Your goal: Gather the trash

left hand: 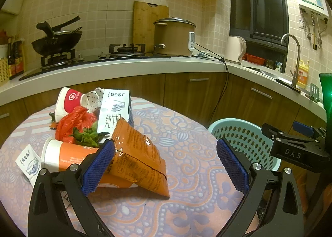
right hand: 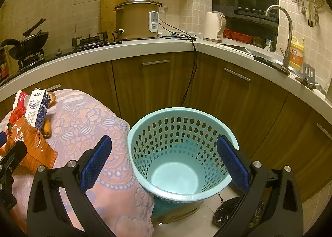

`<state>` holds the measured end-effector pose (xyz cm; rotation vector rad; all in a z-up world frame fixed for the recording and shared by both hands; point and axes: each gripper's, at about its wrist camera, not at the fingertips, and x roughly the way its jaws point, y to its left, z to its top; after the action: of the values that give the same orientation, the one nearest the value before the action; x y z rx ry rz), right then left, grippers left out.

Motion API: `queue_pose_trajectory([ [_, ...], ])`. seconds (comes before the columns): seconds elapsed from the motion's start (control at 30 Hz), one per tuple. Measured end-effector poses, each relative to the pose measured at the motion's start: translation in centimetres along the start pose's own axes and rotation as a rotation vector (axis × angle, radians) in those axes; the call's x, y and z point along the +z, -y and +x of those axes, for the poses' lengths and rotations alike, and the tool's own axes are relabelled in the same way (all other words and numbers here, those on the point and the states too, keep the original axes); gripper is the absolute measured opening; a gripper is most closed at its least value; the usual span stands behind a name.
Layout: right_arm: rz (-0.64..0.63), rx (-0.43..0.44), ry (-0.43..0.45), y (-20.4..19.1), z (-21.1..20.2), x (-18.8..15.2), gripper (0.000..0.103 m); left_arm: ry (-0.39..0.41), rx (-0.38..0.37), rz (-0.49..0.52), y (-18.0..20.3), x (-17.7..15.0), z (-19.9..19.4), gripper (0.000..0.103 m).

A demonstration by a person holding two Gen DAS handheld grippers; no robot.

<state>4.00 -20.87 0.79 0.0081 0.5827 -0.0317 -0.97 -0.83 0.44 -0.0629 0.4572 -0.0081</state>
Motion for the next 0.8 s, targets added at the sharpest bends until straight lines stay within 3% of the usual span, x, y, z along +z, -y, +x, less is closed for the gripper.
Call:
queue_pose_trajectory([
  [0.3, 0.011, 0.001, 0.043, 0.12, -0.2, 0.12, 0.096, 0.001, 0.001, 0.001, -0.01, -0.07, 0.01, 0.095],
  [0.5, 0.004, -0.002, -0.012, 0.34, 0.08, 0.04, 0.096, 0.002, 0.001, 0.001, -0.02, -0.11, 0.01, 0.095],
  [0.8, 0.001, -0.001, -0.026, 0.37, 0.19, -0.06, 0.096, 0.001, 0.001, 0.002, -0.12, -0.13, 0.02, 0.095],
])
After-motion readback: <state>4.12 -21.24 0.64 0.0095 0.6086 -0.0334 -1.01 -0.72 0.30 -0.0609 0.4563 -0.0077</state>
